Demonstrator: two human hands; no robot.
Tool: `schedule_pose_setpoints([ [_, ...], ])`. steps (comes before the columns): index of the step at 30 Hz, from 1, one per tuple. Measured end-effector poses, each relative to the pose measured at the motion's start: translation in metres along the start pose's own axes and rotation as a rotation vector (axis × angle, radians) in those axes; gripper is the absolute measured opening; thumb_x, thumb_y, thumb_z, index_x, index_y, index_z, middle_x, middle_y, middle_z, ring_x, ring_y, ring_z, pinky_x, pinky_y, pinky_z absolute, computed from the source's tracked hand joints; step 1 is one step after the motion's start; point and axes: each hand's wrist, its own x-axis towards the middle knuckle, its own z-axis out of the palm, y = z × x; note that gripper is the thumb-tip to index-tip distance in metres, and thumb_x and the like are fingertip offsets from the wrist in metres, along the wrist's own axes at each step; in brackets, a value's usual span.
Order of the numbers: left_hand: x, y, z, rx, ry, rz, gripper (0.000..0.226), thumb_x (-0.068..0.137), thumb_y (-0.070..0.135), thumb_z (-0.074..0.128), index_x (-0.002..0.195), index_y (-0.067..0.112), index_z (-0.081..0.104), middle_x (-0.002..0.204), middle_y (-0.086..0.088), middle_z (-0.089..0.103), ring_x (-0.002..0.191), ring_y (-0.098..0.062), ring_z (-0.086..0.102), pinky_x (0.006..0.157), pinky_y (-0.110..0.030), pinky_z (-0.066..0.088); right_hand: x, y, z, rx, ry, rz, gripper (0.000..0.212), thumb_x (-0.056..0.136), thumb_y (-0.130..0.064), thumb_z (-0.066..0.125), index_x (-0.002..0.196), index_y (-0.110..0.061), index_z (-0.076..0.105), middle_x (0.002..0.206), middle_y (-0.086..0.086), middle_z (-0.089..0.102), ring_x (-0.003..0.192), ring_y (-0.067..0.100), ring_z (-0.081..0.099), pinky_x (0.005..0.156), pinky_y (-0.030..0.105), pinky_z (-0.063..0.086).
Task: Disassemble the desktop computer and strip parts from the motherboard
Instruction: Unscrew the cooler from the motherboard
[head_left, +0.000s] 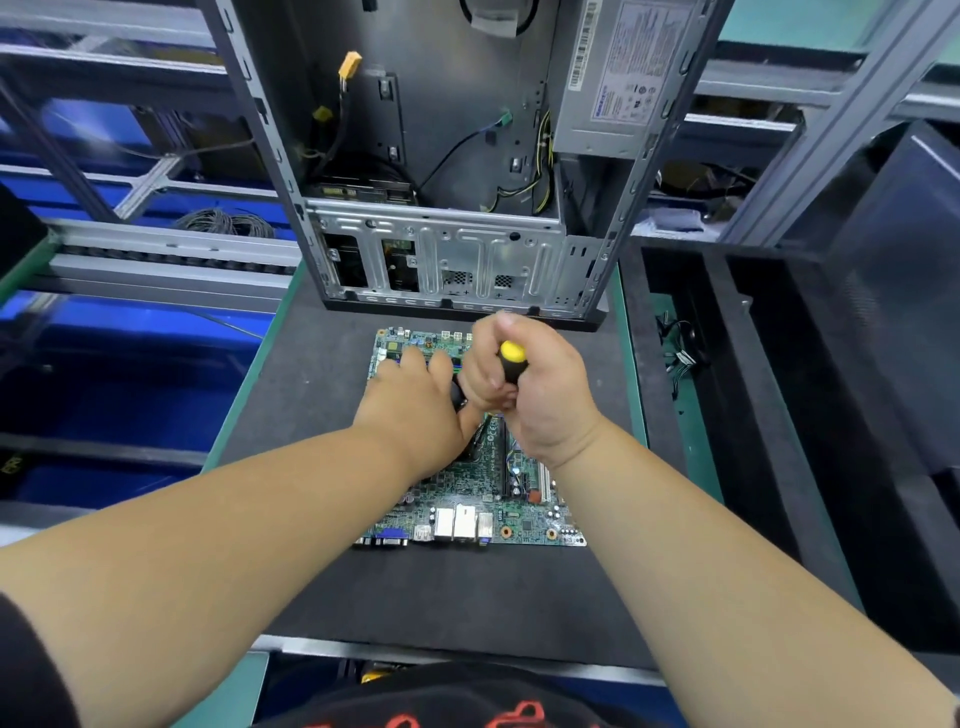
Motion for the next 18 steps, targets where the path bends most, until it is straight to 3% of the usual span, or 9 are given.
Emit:
schedule_pose_setpoints([
  [4,-0.002,0.002,-0.005,-0.027,0.005,-0.021,0.057,0.088,0.054,0.031,0.127,0.013,0.036,0.109,-0.01,0.04,0.097,-0.031,0.043,0.079,-0.042,0.045,-0.004,0.003,0.003,-0.162,-0.098,0.01,0.025,0.084,-0.026,0.043,0.066,-0.009,0.045,0.049,-0.004,0.035,0.052,0.017,0.026,0.049,0.025,0.021],
  [7,-0.003,0.002,-0.004,0.013,-0.002,0.004,0.058,0.089,0.053,0.027,0.128,0.012,0.035,0.11,-0.012,0.039,0.096,-0.031,0.041,0.078,-0.042,0.043,-0.013,0.005,0.003,-0.225,0.046,0.018,0.023,0.092,-0.022,0.046,0.08,-0.003,0.049,0.063,0.001,0.051,0.063,0.022,0.044,0.058,0.031,0.036],
  [10,0.0,0.0,-0.005,-0.043,-0.066,-0.05,0.066,0.081,0.059,0.015,0.123,0.014,0.04,0.116,-0.014,0.04,0.099,-0.033,0.044,0.079,-0.043,0.044,-0.019,0.005,0.003,-0.175,0.17,-0.043,0.025,0.098,-0.026,0.047,0.086,-0.008,0.058,0.071,-0.002,0.059,0.068,0.014,0.054,0.064,0.023,0.046],
  [14,-0.003,0.003,-0.012,-0.062,-0.071,-0.048,0.056,0.086,0.052,0.022,0.123,0.015,0.042,0.115,-0.013,0.041,0.101,-0.034,0.043,0.083,-0.043,0.043,-0.022,0.01,0.009,-0.16,0.152,-0.06,0.04,0.101,-0.031,0.035,0.075,-0.01,0.057,0.065,-0.002,0.05,0.058,0.011,0.042,0.057,0.025,0.033],
  [18,-0.006,0.004,-0.016,-0.165,-0.04,-0.053,0.046,0.083,0.041,0.02,0.123,0.017,0.021,0.118,-0.012,0.041,0.1,-0.033,0.043,0.085,-0.044,0.044,-0.012,0.007,0.016,-0.161,0.034,-0.044,0.04,0.096,-0.034,0.038,0.069,-0.007,0.051,0.056,-0.014,0.048,0.049,0.001,0.038,0.049,0.015,0.028],
])
